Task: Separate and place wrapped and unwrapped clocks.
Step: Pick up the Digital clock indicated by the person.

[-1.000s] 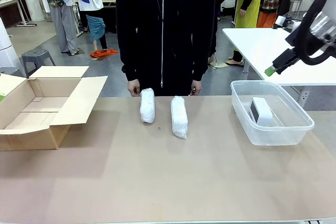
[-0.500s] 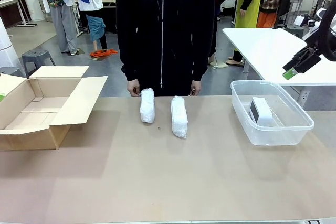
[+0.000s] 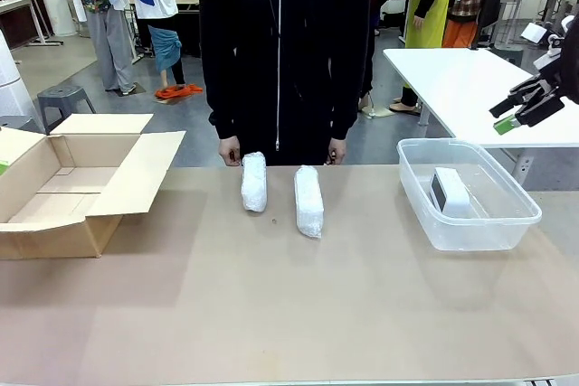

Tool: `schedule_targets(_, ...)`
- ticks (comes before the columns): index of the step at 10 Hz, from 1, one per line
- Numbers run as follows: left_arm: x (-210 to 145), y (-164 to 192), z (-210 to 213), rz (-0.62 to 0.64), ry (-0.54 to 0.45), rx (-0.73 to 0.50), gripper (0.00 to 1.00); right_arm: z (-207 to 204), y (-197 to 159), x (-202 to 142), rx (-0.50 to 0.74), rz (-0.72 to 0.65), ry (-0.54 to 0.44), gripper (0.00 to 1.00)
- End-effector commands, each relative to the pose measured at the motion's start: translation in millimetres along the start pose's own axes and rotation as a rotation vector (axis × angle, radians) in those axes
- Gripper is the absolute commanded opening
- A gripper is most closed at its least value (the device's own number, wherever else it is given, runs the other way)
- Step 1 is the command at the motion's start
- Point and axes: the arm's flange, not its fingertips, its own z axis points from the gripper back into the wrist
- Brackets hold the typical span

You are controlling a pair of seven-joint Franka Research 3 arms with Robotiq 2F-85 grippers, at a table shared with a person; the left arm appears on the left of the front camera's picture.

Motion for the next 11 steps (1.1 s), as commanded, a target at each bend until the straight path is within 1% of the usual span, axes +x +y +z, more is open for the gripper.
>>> schedule_targets(1, -3.0, 1.9, -1.2, -0.014, -0.02, -0.009, 1.0, 3.1, -14.5, -10.3, 0.045, 0.012, -0.083, 1.0)
schedule_targets(3, -3.0, 1.9, -1.2, -0.014, -0.02, -0.009, 1.0, 3.1, -16.3, -14.3, 0.073, 0.015, -0.114, 1.0)
schedule_targets(4, -3.0, 1.9, -1.2, -0.014, -0.02, -0.009, 1.0, 3.9, -15.7, -15.3, 0.095, 0.029, -0.104, 1.0)
schedule_targets(5, -3.0, 1.9, -1.2, -0.014, -0.02, -0.009, 1.0, -0.4, -8.9, -14.9, 0.051, -0.008, -0.075, 1.0)
schedule_targets(11, -3.0, 1.9, -1.2, -0.014, -0.02, -0.009, 1.0, -0.4, -8.9, -14.9, 0.051, -0.008, -0.075, 1.0)
